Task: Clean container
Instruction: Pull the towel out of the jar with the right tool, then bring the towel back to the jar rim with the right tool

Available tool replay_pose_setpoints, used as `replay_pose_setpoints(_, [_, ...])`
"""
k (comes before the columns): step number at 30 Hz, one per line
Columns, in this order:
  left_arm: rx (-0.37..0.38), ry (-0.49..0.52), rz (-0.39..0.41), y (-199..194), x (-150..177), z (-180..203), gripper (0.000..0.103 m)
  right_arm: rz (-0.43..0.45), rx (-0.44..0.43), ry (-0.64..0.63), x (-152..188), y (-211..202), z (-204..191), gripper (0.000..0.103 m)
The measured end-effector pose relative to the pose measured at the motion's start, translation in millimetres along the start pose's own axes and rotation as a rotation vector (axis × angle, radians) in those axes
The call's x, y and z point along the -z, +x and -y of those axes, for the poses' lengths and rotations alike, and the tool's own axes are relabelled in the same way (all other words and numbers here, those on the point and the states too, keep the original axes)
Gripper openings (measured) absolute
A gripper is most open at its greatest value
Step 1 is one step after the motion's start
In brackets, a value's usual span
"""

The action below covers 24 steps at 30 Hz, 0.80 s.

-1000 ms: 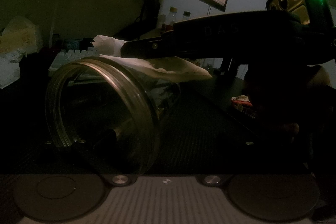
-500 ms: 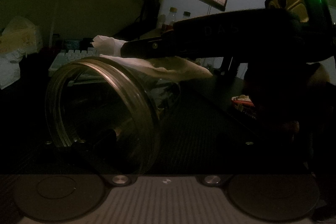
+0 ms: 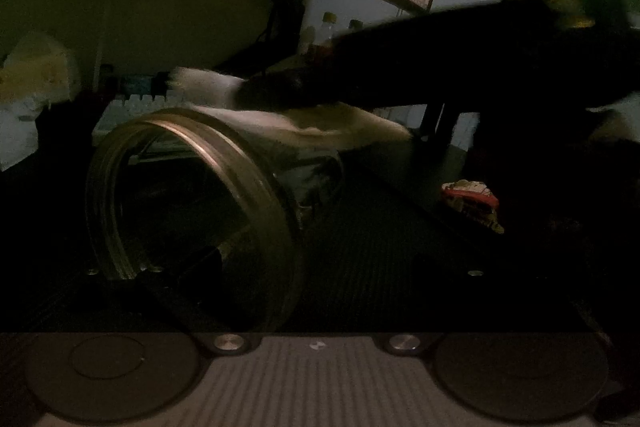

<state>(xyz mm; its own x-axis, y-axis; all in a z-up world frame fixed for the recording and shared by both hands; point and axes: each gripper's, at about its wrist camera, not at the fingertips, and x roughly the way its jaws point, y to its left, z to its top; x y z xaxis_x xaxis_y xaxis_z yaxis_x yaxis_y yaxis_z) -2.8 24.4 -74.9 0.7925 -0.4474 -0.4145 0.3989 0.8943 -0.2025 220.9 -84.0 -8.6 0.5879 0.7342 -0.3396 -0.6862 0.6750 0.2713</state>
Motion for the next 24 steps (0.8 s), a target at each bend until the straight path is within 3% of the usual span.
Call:
replay_pose_setpoints(2, [0.002,-0.001,-0.002,0.1,-0.4,-1.2,0.103,-0.003,-0.058,-0.039,0.9,-3.6,-13.5,0.010])
replay_pose_setpoints(4, [-0.001,0.003,-0.007,-0.4,-1.4,-2.8,0.103,-0.008,-0.051,-0.060,0.1,-5.5,-14.6,0.010])
replay_pose_setpoints(10, [-0.023,0.001,-0.017,-1.3,-7.4,-12.7,0.102,-0.019,0.154,0.014,-4.0,-2.9,23.6,0.009])
replay_pose_setpoints(20, [-0.193,0.050,-0.004,1.0,-10.9,-19.4,0.099,0.057,0.126,0.034,-5.0,-27.3,20.6,0.008])
replay_pose_setpoints(21, [-0.203,0.057,0.008,1.3,-11.5,-20.1,0.092,0.061,0.126,0.036,-6.4,-29.1,20.9,0.008])
replay_pose_setpoints(23, [-0.206,0.058,0.023,3.1,-12.8,-24.1,0.052,0.067,0.127,0.042,-4.8,-34.2,22.0,0.008])
replay_pose_setpoints(24, [-0.191,0.040,0.037,3.9,-14.3,-29.0,0.020,0.070,0.127,0.046,-4.0,-36.4,22.6,0.008])
